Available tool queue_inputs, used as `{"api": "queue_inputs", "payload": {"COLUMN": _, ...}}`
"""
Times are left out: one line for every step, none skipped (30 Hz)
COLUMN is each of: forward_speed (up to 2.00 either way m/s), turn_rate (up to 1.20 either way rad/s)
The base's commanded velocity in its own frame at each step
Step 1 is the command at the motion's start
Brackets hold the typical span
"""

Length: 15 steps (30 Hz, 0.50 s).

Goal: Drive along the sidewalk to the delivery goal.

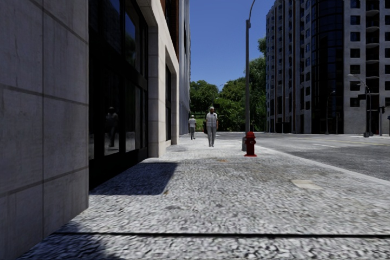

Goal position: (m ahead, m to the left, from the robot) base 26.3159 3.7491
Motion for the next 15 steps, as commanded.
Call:
{"api": "queue_inputs", "payload": {"forward_speed": 2.00, "turn_rate": 0.00}}
{"api": "queue_inputs", "payload": {"forward_speed": 2.00, "turn_rate": 0.00}}
{"api": "queue_inputs", "payload": {"forward_speed": 2.00, "turn_rate": 0.00}}
{"api": "queue_inputs", "payload": {"forward_speed": 2.00, "turn_rate": 0.00}}
{"api": "queue_inputs", "payload": {"forward_speed": 2.00, "turn_rate": 0.00}}
{"api": "queue_inputs", "payload": {"forward_speed": 2.00, "turn_rate": 0.00}}
{"api": "queue_inputs", "payload": {"forward_speed": 2.00, "turn_rate": 0.00}}
{"api": "queue_inputs", "payload": {"forward_speed": 2.00, "turn_rate": 0.00}}
{"api": "queue_inputs", "payload": {"forward_speed": 2.00, "turn_rate": 0.00}}
{"api": "queue_inputs", "payload": {"forward_speed": 2.00, "turn_rate": 0.00}}
{"api": "queue_inputs", "payload": {"forward_speed": 2.00, "turn_rate": 0.00}}
{"api": "queue_inputs", "payload": {"forward_speed": 2.00, "turn_rate": 0.00}}
{"api": "queue_inputs", "payload": {"forward_speed": 2.00, "turn_rate": 0.00}}
{"api": "queue_inputs", "payload": {"forward_speed": 2.00, "turn_rate": 0.00}}
{"api": "queue_inputs", "payload": {"forward_speed": 2.00, "turn_rate": 0.00}}
